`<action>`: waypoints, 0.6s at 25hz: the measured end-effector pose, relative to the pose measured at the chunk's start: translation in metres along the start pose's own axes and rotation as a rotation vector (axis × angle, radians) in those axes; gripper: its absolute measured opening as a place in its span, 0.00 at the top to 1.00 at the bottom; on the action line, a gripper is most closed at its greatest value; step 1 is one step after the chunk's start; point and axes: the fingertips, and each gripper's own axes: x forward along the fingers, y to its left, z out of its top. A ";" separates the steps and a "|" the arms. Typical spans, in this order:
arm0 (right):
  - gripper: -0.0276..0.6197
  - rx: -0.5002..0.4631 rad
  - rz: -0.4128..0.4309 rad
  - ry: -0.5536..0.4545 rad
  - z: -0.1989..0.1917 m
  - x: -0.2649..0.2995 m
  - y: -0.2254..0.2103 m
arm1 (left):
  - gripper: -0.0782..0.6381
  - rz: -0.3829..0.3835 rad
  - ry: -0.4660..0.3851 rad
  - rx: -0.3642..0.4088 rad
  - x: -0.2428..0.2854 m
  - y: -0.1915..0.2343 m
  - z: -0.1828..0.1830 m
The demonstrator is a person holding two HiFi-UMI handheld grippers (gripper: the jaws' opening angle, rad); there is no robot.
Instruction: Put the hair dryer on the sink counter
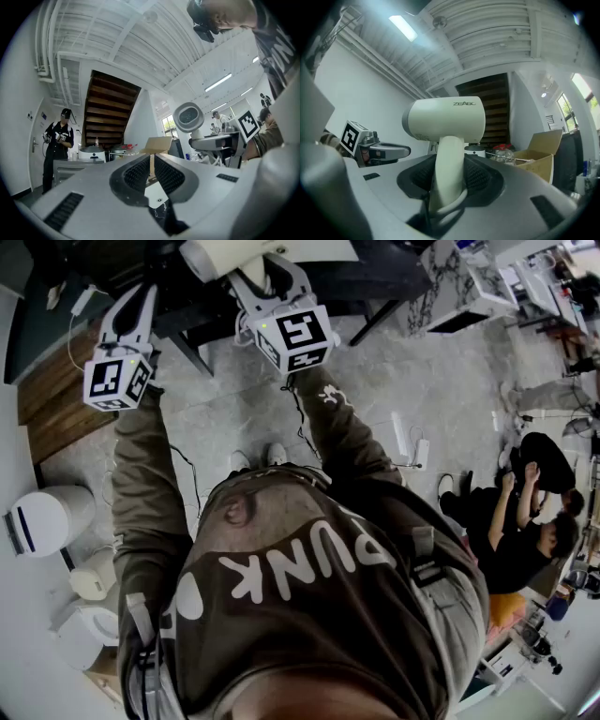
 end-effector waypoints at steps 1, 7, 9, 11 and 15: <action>0.70 0.000 -0.001 -0.001 -0.001 0.001 0.000 | 0.85 -0.001 -0.001 0.002 0.001 0.001 -0.001; 0.70 -0.001 -0.005 0.001 -0.003 0.006 -0.001 | 0.85 0.001 -0.001 -0.001 0.003 0.004 -0.004; 0.70 0.001 -0.004 0.004 -0.004 0.007 -0.001 | 0.85 -0.001 -0.001 -0.001 0.003 0.005 -0.004; 0.70 0.012 0.002 0.007 -0.004 0.007 -0.001 | 0.85 -0.002 0.000 -0.001 0.003 0.006 -0.003; 0.70 0.021 0.002 0.008 -0.005 0.006 -0.002 | 0.85 -0.002 0.002 -0.004 0.004 0.004 -0.005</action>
